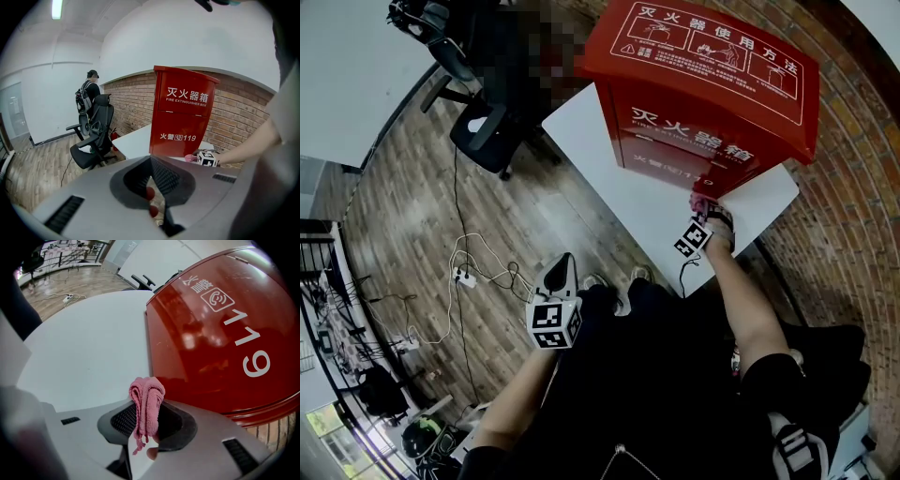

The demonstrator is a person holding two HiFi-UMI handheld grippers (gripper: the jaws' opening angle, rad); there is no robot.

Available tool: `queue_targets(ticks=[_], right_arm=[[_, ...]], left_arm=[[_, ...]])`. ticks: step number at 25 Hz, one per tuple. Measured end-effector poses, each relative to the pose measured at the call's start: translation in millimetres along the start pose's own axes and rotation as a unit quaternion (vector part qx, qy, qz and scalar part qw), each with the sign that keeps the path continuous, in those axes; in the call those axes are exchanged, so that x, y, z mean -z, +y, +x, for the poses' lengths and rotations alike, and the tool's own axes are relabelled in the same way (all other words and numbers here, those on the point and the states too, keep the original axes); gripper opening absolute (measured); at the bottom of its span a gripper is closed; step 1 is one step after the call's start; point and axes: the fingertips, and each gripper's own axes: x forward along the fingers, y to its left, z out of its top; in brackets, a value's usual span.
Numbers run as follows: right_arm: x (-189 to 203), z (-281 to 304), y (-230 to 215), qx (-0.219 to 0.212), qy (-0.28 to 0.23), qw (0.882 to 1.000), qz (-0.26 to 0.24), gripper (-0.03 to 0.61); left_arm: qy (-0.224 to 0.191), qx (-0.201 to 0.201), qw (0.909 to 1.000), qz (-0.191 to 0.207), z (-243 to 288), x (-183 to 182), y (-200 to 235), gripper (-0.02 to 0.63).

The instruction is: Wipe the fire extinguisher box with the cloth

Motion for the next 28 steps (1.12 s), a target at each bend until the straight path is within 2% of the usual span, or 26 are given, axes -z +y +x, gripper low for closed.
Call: queue_targets(ticks=[13, 20, 28], right_arm=[[3, -16, -14, 0.023, -0.006, 1.0, -0.004, 0.109], [0, -35, -30, 0.057, -0.01, 0.998, -0.028, 0.109], [1, -53, -46, 0.074, -0.01, 0.997, -0.021, 0.109]], left_arm=[[-0.004, -0.001, 1.0, -0.005, -9, 2, 7, 0.028], [-0.008, 0.016, 0.9998, 0.0, -6, -3, 4, 0.028], [-0.015, 0.034, 0.9993, 0.008, -2, -13, 2, 0.028]])
